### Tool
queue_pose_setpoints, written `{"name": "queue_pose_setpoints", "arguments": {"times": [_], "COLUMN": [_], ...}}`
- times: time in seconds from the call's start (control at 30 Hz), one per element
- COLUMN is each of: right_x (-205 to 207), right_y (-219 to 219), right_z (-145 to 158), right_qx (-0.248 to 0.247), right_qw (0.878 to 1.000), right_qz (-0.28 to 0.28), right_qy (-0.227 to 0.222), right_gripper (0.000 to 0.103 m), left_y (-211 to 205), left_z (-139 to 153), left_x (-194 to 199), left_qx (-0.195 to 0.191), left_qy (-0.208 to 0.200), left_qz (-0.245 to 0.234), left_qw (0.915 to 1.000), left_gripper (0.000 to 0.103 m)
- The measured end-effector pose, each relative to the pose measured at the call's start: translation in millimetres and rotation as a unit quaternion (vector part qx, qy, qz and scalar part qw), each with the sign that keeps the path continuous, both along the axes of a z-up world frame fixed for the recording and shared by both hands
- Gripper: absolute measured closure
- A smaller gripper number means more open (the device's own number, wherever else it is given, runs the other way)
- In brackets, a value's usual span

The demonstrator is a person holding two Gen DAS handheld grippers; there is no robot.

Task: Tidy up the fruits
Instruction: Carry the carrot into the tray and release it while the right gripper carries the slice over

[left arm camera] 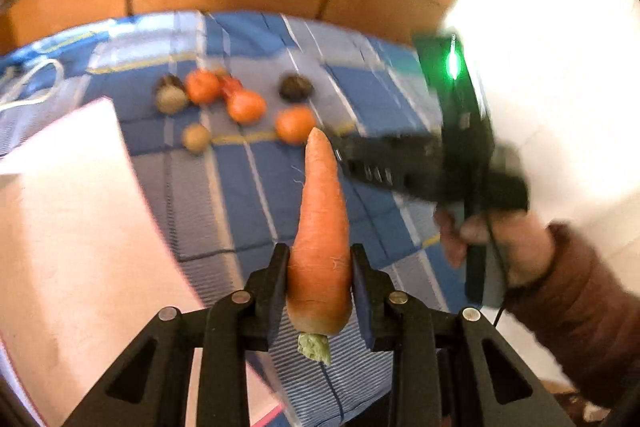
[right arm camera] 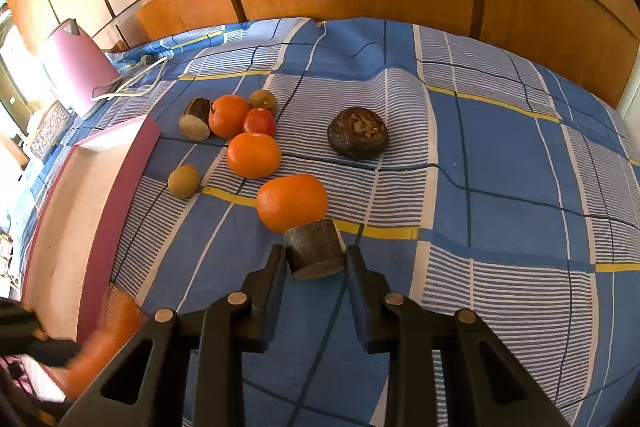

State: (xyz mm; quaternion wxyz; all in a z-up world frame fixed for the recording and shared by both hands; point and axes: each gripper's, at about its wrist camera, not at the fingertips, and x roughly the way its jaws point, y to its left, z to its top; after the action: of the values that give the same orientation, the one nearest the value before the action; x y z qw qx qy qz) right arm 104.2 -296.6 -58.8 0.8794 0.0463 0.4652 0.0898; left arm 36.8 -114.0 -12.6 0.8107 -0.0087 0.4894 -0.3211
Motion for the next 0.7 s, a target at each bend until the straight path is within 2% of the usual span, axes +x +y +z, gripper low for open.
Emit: {"name": "queue_pose_setpoints", "arguments": {"times": [0.1,0.17,0.33,0.43,0.5,0.57,0.6,0.7], "right_x": [-3.6,-6.8,-14.7,-19.1,-22.5,-25.3,-26.6,-30.5], "right_y": [4.3,7.0,15.6,20.6,24.4,28.7,31.4,41.4], "right_z": [0.4,1.7,7.5,10.1,12.4,15.3,17.1,23.7], "right_qx": [-0.003,0.001,0.008,0.012,0.014,0.017,0.018,0.020], "right_qw": [1.000,1.000,1.000,1.000,1.000,0.999,0.999,0.999], "right_qz": [0.006,0.008,0.014,0.018,0.021,0.024,0.026,0.038], "right_qy": [0.000,-0.002,-0.009,-0.012,-0.015,-0.018,-0.020,-0.027], "right_gripper": [0.074,0.074,0.074,0.074,0.074,0.074,0.074,0.074], "left_y": [29.6,52.0,108.3,129.9,142.1,151.2,153.3,156.7], "left_z": [10.1,12.6,1.0,-8.4,-11.1,-12.1,-11.1,-6.2], "left_x": [6.1,10.9,23.0,23.1,17.5,12.2,11.4,6.3], "left_qx": [-0.010,-0.004,0.039,0.057,0.058,0.050,0.045,0.041], "left_qy": [-0.009,-0.014,-0.008,-0.006,-0.004,-0.002,-0.003,-0.018], "left_qz": [0.048,0.094,0.202,0.248,0.270,0.287,0.294,0.299], "left_qw": [0.9988,0.9955,0.9785,0.9671,0.9610,0.9567,0.9547,0.9531], "left_gripper": [0.073,0.073,0.073,0.072,0.072,0.063,0.055,0.054]}}
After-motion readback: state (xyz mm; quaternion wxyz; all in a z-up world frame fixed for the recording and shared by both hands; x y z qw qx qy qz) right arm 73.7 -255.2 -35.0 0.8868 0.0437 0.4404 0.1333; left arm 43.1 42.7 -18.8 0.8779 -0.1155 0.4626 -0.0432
